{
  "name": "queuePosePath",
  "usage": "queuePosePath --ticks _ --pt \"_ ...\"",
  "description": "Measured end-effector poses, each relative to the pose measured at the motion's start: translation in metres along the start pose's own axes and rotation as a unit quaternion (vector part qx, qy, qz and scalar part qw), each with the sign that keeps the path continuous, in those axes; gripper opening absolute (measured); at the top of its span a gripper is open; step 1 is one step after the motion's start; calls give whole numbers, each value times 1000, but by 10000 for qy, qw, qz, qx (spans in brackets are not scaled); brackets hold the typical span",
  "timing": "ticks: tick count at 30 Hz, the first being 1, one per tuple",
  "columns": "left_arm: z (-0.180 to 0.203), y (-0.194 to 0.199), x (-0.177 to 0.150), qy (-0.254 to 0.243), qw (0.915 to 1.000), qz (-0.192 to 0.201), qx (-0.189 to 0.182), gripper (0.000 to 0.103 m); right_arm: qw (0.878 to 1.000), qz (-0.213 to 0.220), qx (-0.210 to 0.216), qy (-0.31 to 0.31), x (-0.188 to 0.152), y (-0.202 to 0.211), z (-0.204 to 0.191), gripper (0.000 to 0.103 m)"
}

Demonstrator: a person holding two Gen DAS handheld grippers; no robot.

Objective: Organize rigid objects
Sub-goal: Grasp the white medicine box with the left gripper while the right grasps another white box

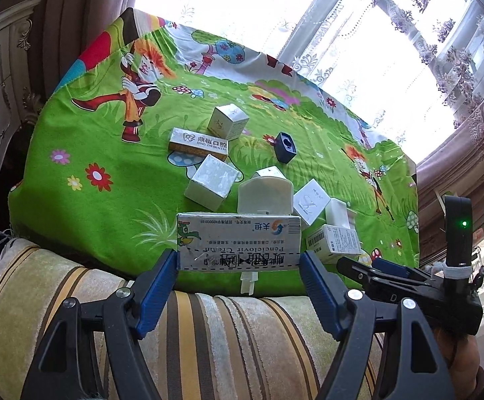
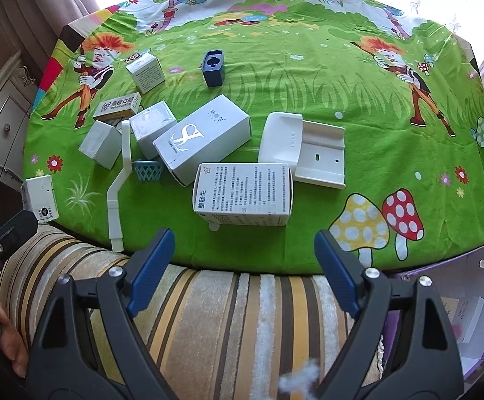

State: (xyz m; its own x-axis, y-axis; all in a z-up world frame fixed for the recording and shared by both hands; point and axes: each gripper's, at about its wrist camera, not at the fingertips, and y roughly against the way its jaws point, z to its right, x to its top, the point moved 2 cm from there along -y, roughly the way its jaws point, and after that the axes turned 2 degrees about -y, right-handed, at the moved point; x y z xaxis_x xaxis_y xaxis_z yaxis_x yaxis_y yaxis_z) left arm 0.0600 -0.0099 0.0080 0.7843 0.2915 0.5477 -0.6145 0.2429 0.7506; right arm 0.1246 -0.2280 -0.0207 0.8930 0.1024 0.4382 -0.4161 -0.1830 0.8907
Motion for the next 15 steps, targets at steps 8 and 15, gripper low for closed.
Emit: queuePosePath --ticks 8,15 --pt "-5 -2 -3 48 10000 25 4 75 9999 -96 -71 -88 11 -20 -8 87" --pt "-3 -3 -4 1 10000 36 2 75 9997 -173 -115 -162 17 -32 -5 84"
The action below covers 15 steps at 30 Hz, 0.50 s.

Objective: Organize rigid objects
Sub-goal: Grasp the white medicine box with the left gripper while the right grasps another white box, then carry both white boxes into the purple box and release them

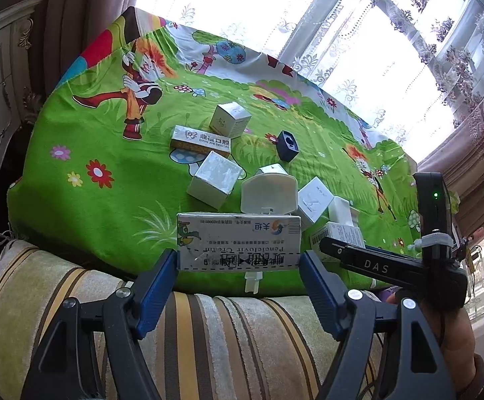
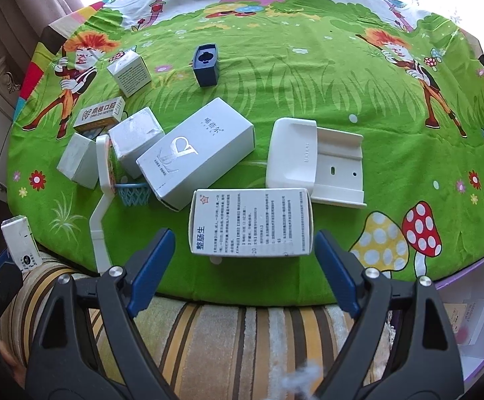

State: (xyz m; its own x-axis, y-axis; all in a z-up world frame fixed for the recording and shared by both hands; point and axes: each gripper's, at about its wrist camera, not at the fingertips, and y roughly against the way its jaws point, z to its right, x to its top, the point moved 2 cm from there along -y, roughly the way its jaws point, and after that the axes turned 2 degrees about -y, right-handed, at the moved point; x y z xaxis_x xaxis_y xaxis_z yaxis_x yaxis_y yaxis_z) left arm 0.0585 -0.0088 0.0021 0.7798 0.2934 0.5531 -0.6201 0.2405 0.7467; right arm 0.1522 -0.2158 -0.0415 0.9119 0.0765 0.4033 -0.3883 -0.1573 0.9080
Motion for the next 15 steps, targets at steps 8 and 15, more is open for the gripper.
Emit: queuePosePath --ticks 8,15 --pt "0 -1 -1 -19 10000 -5 9 75 9997 216 38 116 -9 10 -3 73" --pt "5 2 -2 -125 9999 41 89 75 9983 561 55 154 -22 38 -4 73"
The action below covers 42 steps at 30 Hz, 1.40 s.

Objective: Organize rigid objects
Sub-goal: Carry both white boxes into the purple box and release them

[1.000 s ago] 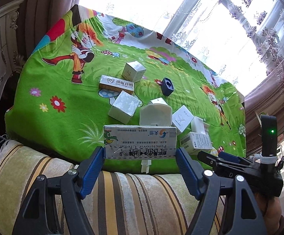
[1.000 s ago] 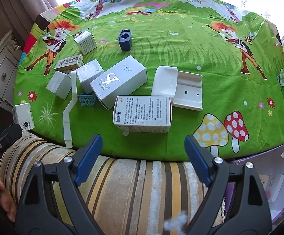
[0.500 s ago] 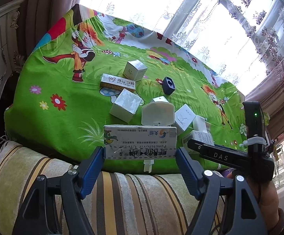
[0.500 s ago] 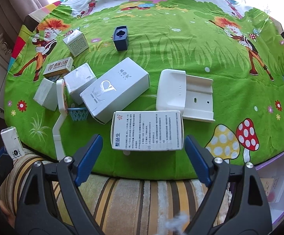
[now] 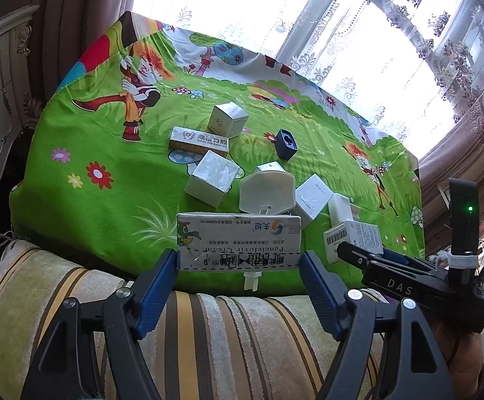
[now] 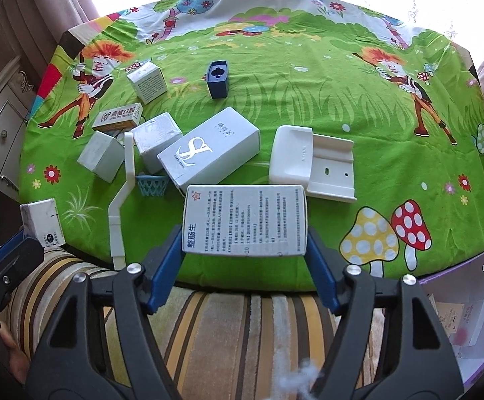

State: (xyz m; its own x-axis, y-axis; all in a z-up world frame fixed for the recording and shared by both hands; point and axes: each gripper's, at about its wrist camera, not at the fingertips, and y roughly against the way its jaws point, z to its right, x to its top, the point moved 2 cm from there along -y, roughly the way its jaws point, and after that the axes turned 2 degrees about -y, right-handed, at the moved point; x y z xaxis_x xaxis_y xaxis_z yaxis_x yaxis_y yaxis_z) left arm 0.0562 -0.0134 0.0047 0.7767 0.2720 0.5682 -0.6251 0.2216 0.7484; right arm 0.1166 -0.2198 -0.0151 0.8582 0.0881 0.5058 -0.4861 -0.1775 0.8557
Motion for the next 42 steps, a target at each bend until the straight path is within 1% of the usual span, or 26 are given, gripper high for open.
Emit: queuePosePath --ticks 4,10,16,20,26,30,35,42 --pt "6 6 0 -96 9999 72 64 75 9999 130 43 35 -5 16 2 73" --pt "19 14 0 -236 9996 143 39 75 9994 307 126 70 -17 41 7 73" --pt "41 18 -5 -419 9990 124 -88 75 9988 433 203 -49 -33 62 22 73" --pt "62 16 -11 -640 9977 58 -216 75 9984 511 199 -144 -45 75 38 73" --pt "98 11 -22 -979 9942 -111 -425 75 9970 605 161 -447 -62 94 74 73" --pt "126 8 -32 -1264 9901 -212 -571 75 9953 699 47 -662 -73 108 102 73" --pt "157 4 -43 -1584 9842 -324 -722 75 9923 707 -187 -997 -93 121 143 73" --pt "194 4 -58 -1983 9745 -459 -946 75 9847 674 -606 -1487 -123 139 202 73"
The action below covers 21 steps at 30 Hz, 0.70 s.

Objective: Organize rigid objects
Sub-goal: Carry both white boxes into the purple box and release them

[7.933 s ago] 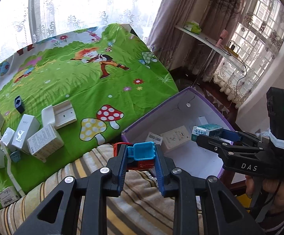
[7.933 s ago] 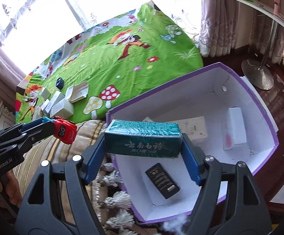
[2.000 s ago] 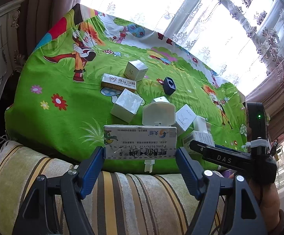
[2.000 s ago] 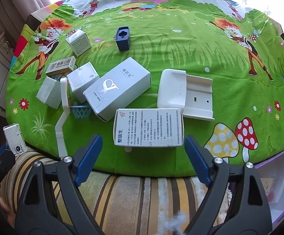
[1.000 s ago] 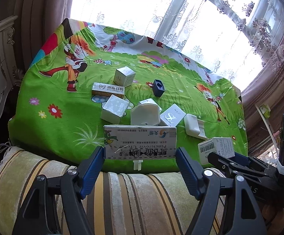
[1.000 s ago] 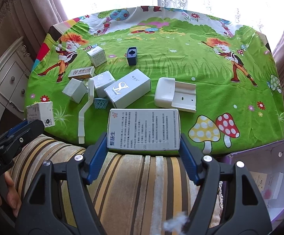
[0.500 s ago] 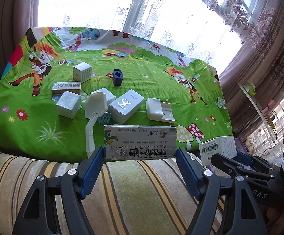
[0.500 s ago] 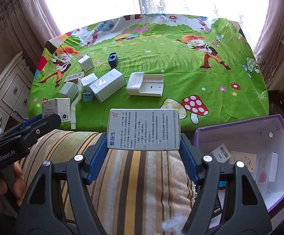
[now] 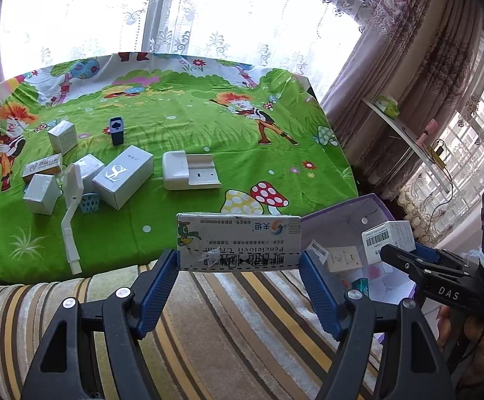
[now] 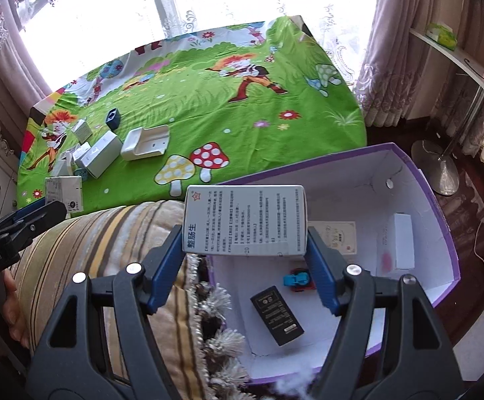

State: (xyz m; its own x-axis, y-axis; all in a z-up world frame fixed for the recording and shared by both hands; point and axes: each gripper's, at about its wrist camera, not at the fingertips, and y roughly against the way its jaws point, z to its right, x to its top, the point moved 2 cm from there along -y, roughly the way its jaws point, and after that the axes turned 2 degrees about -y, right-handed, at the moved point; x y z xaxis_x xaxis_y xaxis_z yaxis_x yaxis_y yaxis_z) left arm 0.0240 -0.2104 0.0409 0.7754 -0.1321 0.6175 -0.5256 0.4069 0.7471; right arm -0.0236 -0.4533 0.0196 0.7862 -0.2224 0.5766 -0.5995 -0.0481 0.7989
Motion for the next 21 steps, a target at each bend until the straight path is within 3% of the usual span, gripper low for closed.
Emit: queuePosePath --ticks 12,21 --pt "79 -19 -10 -850 9945 -315 -519 75 9953 -135 -632 -726 -22 12 92 73" --pt "116 -38 -11 -1292 9878 -562 -669 75 9915 -380 -791 -964 -41 9 125 74"
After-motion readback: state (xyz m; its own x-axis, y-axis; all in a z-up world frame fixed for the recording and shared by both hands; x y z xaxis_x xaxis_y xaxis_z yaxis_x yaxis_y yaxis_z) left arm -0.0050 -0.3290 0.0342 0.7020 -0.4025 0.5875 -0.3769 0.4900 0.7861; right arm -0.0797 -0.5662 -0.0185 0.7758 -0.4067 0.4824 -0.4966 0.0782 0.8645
